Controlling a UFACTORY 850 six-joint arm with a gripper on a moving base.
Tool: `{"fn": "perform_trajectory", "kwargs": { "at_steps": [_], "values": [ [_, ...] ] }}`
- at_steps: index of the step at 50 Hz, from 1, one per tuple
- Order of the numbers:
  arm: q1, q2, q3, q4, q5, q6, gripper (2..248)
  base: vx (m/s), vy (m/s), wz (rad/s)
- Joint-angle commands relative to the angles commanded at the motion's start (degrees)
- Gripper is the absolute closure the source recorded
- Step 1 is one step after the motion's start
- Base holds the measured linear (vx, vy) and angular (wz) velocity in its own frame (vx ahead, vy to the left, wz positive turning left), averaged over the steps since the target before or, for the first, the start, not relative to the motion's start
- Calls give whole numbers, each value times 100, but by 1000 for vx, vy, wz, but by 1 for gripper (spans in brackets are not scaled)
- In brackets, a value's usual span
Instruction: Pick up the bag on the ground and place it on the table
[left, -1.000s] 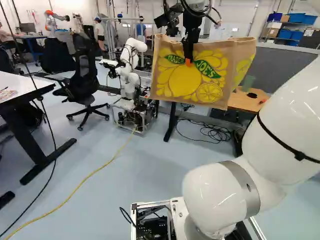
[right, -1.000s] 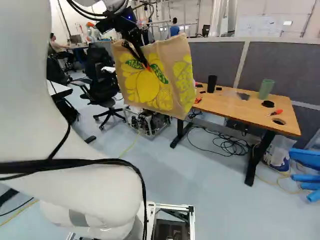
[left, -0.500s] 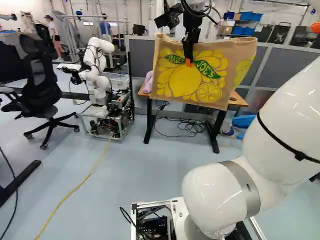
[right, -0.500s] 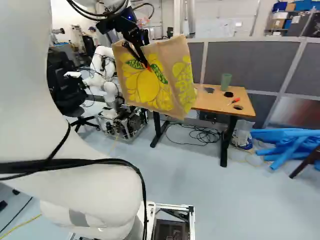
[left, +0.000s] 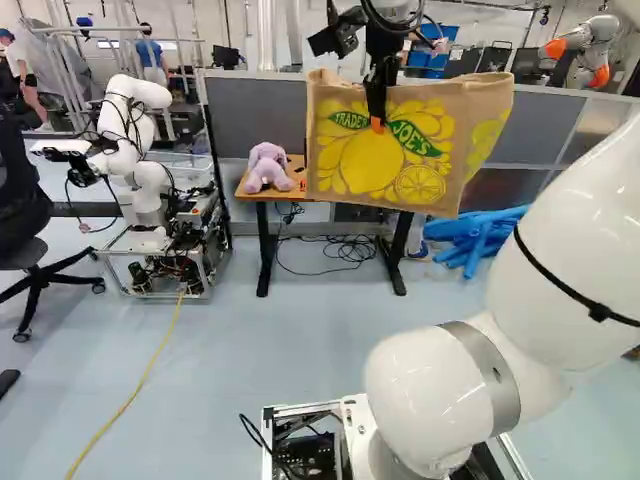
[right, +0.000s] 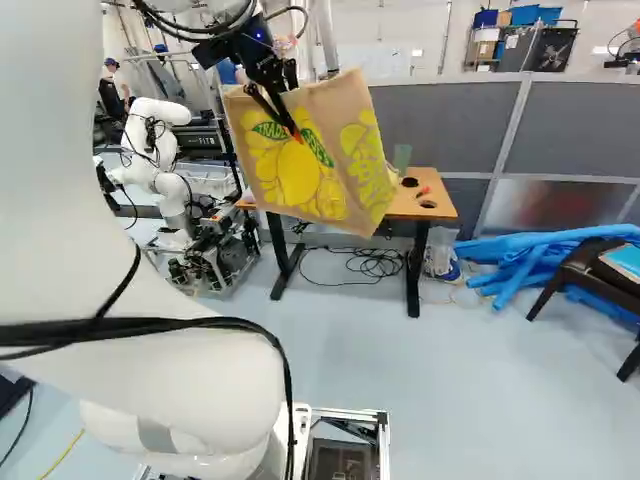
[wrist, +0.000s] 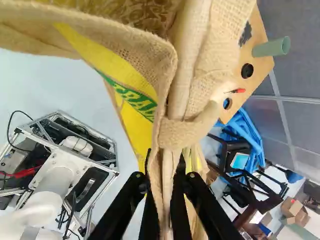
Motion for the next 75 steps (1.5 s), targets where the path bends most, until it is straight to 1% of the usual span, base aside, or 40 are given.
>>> {"fn": "perform_trajectory", "kwargs": {
  "at_steps": [45,75],
  "values": [
    [0,0,0,0,0,0,228,124,-1,5],
    [0,0,0,0,0,0,228,128,-68,8]
  ]
}}
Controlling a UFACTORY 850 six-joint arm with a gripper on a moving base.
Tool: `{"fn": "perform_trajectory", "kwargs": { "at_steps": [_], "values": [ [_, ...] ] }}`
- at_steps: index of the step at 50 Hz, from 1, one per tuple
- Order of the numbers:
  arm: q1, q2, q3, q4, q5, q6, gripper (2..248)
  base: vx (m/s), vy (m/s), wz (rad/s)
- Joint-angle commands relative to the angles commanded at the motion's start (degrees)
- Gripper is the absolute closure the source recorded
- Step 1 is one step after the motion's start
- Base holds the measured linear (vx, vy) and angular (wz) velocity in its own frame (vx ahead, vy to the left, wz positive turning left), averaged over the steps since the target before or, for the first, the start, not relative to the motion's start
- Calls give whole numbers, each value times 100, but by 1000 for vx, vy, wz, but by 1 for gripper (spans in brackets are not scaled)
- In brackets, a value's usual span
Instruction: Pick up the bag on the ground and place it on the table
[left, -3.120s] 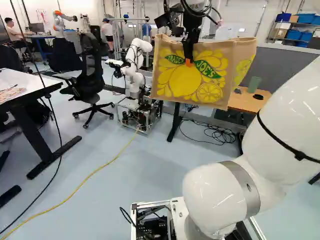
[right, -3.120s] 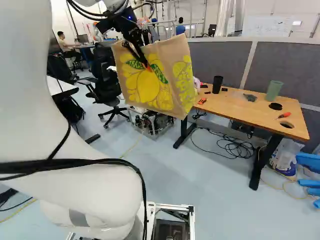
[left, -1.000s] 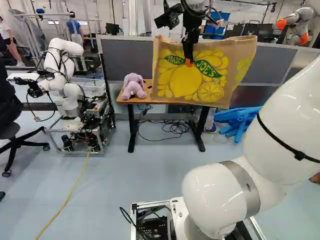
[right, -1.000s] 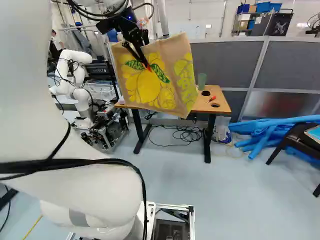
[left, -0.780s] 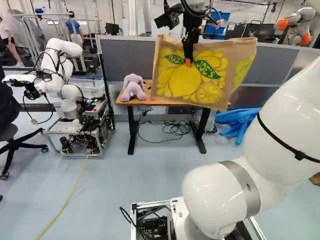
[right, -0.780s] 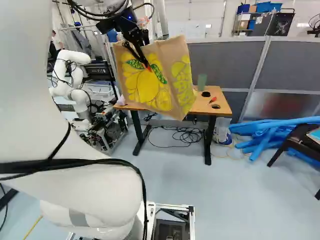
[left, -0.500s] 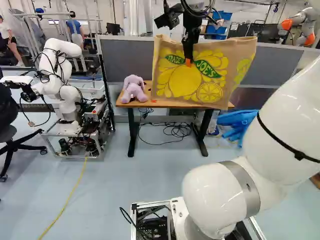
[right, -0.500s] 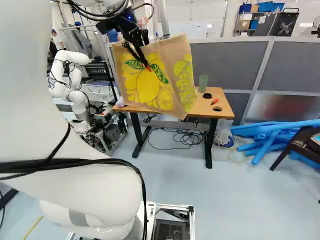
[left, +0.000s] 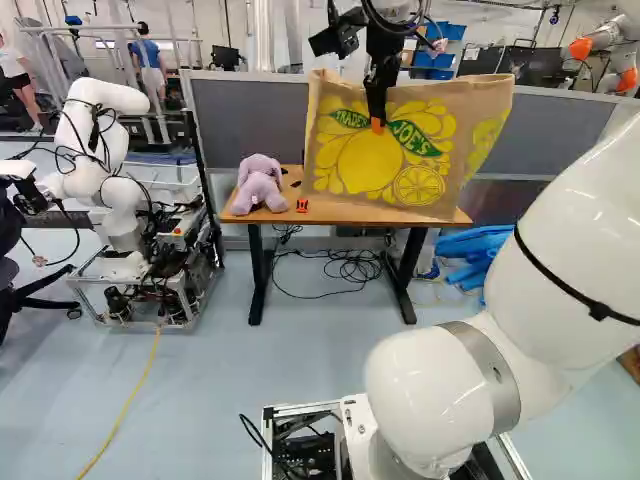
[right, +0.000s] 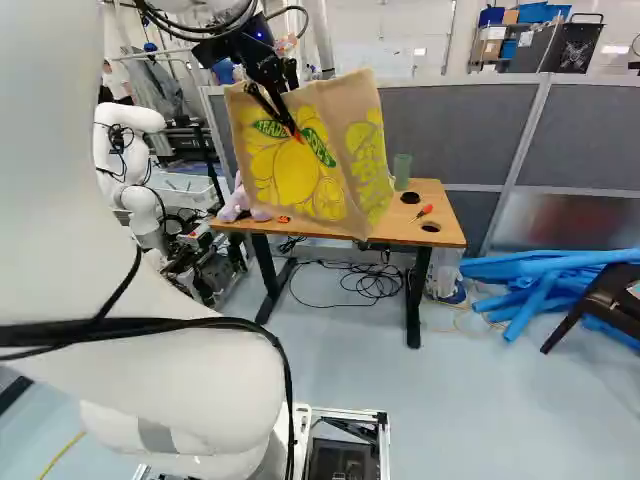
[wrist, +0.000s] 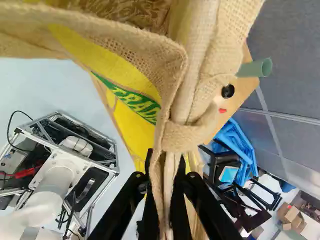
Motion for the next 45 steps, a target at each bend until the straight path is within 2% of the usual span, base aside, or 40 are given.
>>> {"fn": "perform_trajectory", "kwargs": {
  "at_steps": [45],
  "values": [
    [0,0,0,0,0,0,228,123,-84,6]
  ]
}}
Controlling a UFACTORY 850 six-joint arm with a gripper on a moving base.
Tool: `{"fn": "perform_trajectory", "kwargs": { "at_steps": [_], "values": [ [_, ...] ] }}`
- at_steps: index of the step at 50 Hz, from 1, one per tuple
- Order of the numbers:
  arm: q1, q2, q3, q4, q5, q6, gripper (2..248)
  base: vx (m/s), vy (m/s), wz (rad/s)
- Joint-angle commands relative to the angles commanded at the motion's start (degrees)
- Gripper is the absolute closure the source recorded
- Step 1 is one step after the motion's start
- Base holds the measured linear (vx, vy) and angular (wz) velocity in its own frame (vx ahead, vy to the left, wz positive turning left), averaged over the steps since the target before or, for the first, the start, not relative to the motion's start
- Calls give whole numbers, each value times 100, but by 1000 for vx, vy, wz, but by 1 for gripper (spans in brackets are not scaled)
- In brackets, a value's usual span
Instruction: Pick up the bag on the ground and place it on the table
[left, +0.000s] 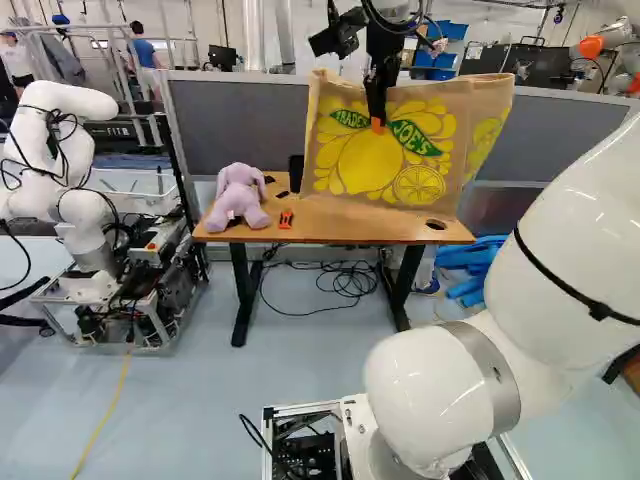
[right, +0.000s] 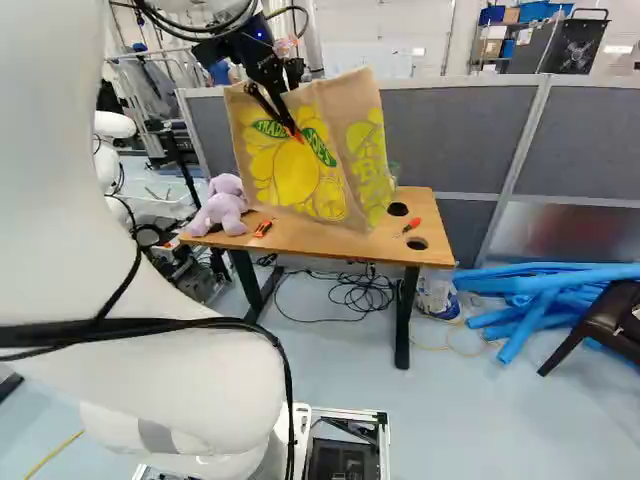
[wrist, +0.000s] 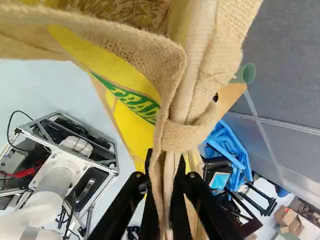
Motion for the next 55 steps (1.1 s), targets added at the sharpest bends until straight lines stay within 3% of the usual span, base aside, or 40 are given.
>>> {"fn": "perform_trajectory", "kwargs": {
  "at_steps": [28,55],
  "values": [
    [0,0,0,0,0,0,228,109,-73,-14],
    [-2,-43,-39,0,0,0,228,41,-3,-7]
  ]
}}
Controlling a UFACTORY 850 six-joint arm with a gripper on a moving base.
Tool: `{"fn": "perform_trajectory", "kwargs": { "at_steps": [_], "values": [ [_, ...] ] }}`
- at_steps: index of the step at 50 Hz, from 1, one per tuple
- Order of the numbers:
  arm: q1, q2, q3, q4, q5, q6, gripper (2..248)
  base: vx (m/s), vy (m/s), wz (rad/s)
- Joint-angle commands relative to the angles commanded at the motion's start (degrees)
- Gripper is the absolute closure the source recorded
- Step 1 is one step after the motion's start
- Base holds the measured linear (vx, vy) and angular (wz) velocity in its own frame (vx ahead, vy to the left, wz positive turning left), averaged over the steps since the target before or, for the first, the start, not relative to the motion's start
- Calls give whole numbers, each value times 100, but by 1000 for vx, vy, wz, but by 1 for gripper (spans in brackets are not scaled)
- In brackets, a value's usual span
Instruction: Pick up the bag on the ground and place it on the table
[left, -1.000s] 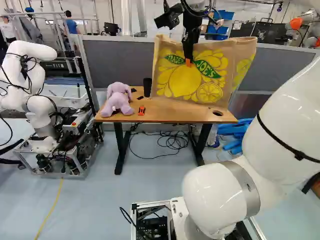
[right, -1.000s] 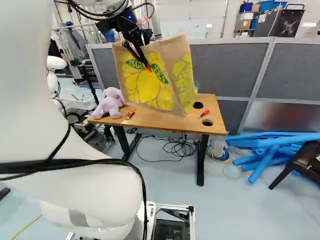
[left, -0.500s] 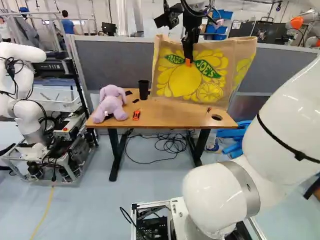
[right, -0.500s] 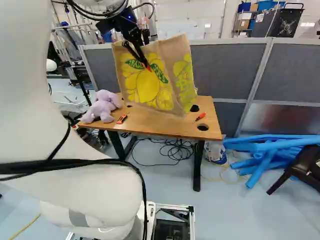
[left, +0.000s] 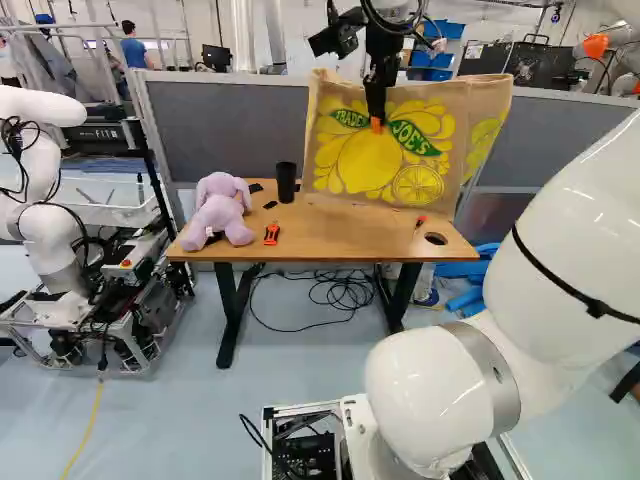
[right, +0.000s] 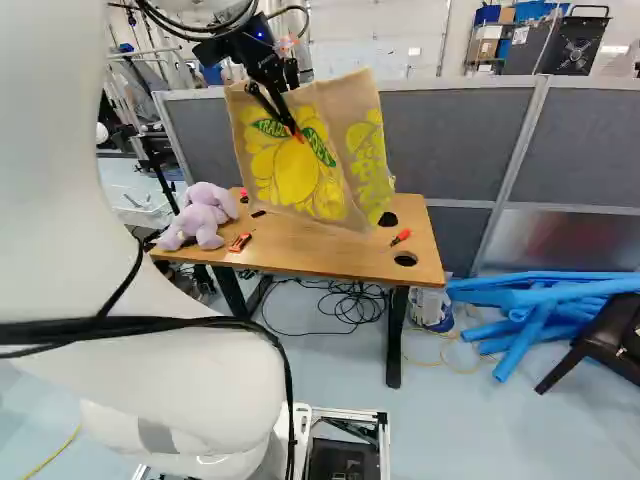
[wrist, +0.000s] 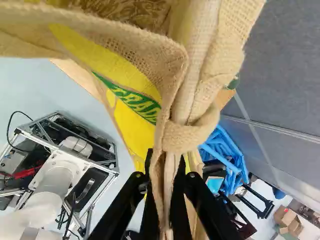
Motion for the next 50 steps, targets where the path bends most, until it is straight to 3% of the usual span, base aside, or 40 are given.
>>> {"fn": "perform_trajectory", "kwargs": {
  "at_steps": [27,50],
  "values": [
    [-3,-56,-49,0,0,0,228,0,0,0],
    [-9,-357,3,-10,0,0,228,0,0,0]
  ]
}}
